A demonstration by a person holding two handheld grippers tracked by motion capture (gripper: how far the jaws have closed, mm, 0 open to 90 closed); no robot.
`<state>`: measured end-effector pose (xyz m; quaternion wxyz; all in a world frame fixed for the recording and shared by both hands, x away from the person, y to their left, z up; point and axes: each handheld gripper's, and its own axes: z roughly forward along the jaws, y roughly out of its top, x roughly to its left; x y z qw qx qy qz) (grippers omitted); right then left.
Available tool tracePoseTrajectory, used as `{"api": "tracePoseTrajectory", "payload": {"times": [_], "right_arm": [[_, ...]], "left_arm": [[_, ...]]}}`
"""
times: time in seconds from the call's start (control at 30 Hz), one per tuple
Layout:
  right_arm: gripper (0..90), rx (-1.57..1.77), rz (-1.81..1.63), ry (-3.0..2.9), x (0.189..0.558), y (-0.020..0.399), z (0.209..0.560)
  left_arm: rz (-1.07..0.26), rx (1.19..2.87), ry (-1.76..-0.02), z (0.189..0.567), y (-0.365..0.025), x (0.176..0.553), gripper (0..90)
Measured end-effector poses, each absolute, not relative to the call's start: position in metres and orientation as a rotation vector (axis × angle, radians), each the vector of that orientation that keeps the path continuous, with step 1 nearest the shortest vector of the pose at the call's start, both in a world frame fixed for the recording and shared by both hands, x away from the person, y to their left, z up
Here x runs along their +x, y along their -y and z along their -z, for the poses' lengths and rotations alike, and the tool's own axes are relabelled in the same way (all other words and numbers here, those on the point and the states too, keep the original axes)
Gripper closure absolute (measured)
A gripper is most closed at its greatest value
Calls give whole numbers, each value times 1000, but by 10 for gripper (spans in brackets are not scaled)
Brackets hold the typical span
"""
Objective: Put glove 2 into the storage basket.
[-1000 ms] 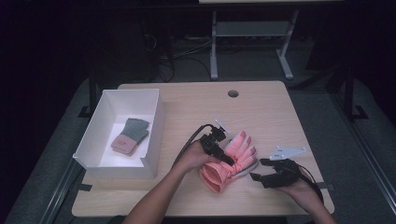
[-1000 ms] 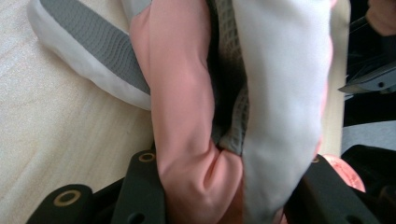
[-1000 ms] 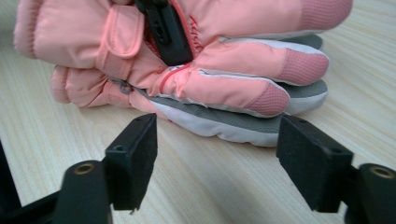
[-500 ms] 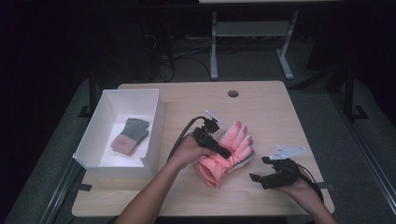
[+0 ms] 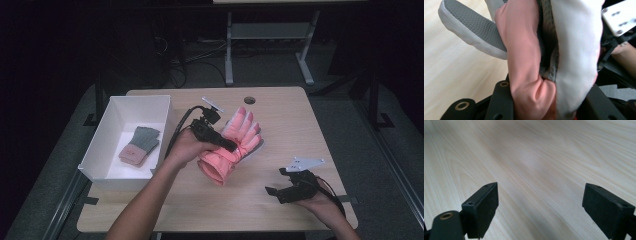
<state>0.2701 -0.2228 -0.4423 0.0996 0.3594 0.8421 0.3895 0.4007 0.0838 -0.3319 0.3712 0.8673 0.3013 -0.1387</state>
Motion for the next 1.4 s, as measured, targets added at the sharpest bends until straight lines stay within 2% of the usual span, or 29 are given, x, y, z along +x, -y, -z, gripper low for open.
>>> {"api": "tracePoseTrajectory", "payload": {"times": [0.43, 0.67, 1.03, 1.4], "right_arm": [[131, 1095, -1149, -2465, 272, 225, 443], [132, 1092, -1155, -2457, 273, 228, 442], [131, 1087, -1140, -2459, 273, 227, 442], [131, 1095, -1132, -2465, 273, 226, 443]], "left_arm": [[152, 2141, -894, 259, -167, 404, 631], [37, 2054, -1035, 241, -228, 404, 630], [-41, 1939, -1290, 265, -316, 403, 631], [-49, 1966, -1474, 318, -335, 412, 630]]}}
